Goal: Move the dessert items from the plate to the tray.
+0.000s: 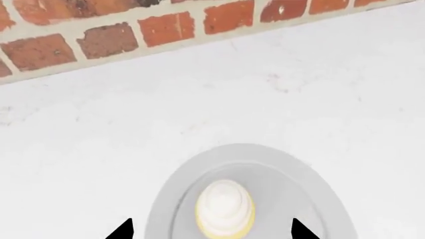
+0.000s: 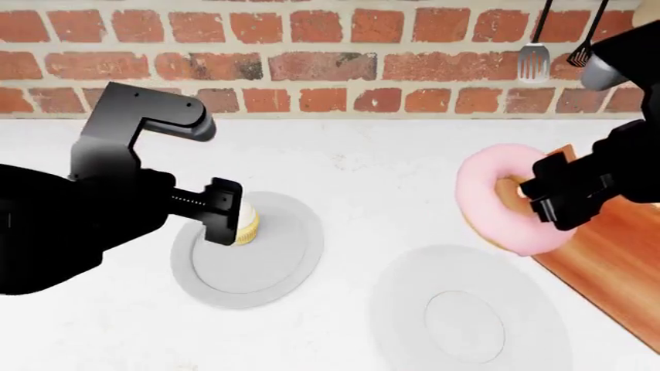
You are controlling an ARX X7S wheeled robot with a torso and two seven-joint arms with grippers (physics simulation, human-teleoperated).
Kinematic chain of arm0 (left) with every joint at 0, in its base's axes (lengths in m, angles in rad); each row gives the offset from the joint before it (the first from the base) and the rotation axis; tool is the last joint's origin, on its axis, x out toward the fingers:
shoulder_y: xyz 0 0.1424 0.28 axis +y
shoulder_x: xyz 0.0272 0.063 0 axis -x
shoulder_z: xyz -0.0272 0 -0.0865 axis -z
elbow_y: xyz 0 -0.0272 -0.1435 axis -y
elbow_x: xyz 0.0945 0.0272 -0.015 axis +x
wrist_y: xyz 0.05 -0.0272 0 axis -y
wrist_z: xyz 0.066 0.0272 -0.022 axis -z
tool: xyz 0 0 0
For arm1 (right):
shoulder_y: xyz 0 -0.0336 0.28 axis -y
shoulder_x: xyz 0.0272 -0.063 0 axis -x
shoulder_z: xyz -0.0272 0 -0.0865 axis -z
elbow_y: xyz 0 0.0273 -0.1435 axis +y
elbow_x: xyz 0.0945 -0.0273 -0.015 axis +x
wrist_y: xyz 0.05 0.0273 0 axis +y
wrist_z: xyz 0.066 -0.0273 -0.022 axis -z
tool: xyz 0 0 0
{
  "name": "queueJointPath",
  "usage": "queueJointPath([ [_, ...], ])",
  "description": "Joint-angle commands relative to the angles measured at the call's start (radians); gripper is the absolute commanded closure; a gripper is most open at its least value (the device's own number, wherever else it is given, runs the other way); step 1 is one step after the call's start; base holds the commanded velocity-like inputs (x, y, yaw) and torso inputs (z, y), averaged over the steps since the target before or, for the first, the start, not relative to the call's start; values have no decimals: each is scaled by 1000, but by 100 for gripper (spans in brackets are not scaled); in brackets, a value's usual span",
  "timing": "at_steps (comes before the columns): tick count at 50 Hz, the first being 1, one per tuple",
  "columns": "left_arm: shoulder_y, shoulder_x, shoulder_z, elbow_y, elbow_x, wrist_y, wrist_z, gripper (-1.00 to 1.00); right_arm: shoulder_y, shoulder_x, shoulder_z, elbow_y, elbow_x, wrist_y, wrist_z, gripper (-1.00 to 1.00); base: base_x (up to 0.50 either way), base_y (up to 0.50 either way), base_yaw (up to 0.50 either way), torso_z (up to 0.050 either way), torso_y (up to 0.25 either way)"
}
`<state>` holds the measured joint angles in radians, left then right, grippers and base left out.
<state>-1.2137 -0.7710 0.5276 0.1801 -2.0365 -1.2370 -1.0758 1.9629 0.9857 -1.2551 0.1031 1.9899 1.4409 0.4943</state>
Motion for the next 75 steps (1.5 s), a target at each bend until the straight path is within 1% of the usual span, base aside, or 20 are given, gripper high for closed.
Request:
queueJointPath([
  [1,19,32,1,-43,121,-16,112,-100,27,-3,3,5,-10,12,-16,100,0,0,0,0,0],
  [6,41,44,5,-47,171,-11,155,-100,24,-1,2,0,-14,6,-22,100,0,0,0,0,0],
  [22,90,74,26,-56,231,7,224,-100,12,2,-4,-10,-31,-10,-40,100,0,0,0,0,0],
  [39,124,68,42,-61,303,27,256,-100,5,2,-12,-15,-36,-26,-44,100,0,0,0,0,0],
  [53,148,84,57,-82,380,58,329,-100,4,10,-16,-36,-38,-41,-47,100,0,0,0,0,0],
  [67,140,100,87,-100,422,57,334,-100,-12,18,-19,-52,-57,-61,-67,100,0,0,0,0,0],
  [75,150,112,102,-127,468,77,380,-100,-15,26,-21,-56,-53,-68,-66,100,0,0,0,0,0],
])
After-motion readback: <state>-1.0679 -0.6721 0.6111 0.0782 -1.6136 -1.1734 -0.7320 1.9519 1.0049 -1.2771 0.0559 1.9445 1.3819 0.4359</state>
